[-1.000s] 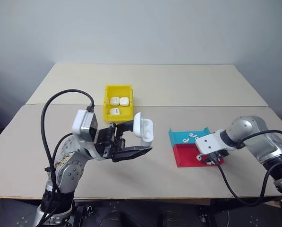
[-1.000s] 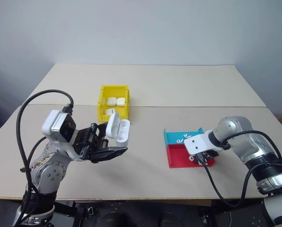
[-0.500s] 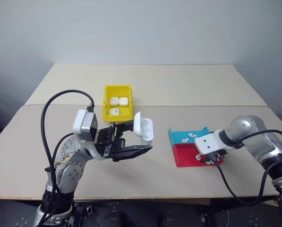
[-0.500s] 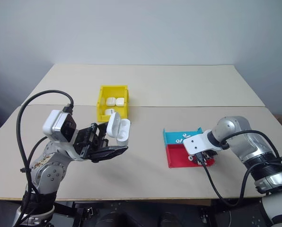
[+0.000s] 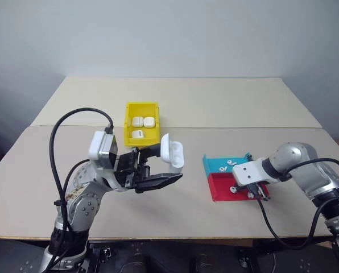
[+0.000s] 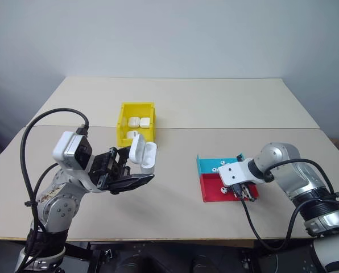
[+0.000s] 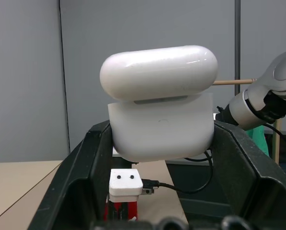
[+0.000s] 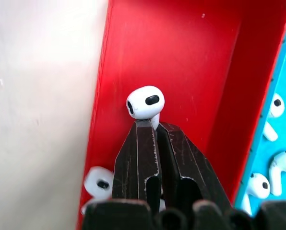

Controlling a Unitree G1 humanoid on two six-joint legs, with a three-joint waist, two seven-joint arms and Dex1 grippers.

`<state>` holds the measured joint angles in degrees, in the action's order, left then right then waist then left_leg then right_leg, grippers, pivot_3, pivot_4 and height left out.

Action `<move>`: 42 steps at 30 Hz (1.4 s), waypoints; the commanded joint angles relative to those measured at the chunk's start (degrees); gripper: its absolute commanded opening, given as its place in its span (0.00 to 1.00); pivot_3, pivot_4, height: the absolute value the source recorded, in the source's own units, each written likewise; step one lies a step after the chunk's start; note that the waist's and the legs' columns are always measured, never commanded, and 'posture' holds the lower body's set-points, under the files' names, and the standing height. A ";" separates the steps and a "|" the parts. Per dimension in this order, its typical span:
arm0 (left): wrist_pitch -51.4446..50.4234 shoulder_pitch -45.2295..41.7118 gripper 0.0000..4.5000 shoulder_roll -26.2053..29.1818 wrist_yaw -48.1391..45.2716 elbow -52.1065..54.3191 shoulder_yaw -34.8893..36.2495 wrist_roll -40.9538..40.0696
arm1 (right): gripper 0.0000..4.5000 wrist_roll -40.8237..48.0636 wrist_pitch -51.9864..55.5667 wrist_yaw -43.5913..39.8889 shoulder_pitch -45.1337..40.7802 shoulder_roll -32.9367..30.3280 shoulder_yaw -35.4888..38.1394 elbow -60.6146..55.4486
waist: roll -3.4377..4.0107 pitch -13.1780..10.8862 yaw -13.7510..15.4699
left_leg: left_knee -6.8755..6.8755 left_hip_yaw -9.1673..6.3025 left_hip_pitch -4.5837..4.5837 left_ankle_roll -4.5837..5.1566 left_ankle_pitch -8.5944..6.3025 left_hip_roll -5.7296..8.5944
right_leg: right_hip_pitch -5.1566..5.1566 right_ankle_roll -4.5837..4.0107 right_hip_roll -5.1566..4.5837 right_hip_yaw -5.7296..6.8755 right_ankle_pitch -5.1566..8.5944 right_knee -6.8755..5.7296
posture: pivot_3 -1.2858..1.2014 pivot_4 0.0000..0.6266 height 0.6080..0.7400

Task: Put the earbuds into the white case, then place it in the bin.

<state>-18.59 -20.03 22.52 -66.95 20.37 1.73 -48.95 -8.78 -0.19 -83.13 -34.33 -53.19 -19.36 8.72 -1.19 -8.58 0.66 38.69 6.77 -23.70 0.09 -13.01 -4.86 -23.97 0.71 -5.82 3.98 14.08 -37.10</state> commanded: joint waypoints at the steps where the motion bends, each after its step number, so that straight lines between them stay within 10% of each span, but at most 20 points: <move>1: 1.96 -1.41 0.61 -0.10 0.55 0.13 0.86 0.94 | 0.01 6.38 9.08 1.18 1.62 -0.51 6.51 -6.74 | 0.00 0.00 0.01 | 0.00 0.00 -0.02 0.00 0.00 0.00 | -0.02 0.00 0.00 0.00 0.00 0.00 | 0.52 0.24 1.00; 11: 3.37 -6.74 0.61 -1.57 -0.40 -3.97 0.39 1.54 | 0.01 47.27 40.01 15.87 5.99 11.24 36.16 -27.20 | -0.01 -0.01 0.09 | -0.01 -0.11 -0.05 0.18 -0.11 0.01 | 0.04 -0.01 0.00 0.06 -0.01 0.04 | 0.52 0.24 1.00; 19: 3.15 -8.86 0.61 -2.54 -2.73 -7.02 -0.58 1.65 | 0.01 68.24 47.43 34.28 2.74 18.97 40.48 -37.67 | -0.01 0.00 0.02 | -0.07 -0.12 -0.07 0.21 -0.12 0.01 | 0.00 -0.01 0.01 0.04 -0.01 0.03 | 0.52 0.24 1.00; 42: 2.75 -11.36 0.61 -3.66 -5.48 -9.72 -0.94 2.23 | 0.01 68.03 42.79 44.93 3.18 22.09 27.74 -42.56 | 0.00 0.00 -0.01 | -0.07 -0.12 -0.10 0.22 -0.13 0.02 | -0.05 -0.01 0.01 0.03 -0.01 0.02 | 0.52 0.24 1.00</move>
<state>-16.40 -29.78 18.82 -72.04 9.08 0.19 -46.05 59.56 43.78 -37.67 -30.82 -30.18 8.21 -33.18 -1.19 -8.58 0.65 38.62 6.65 -23.81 0.31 -13.14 -4.84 -24.03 0.71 -5.81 4.01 14.07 -37.07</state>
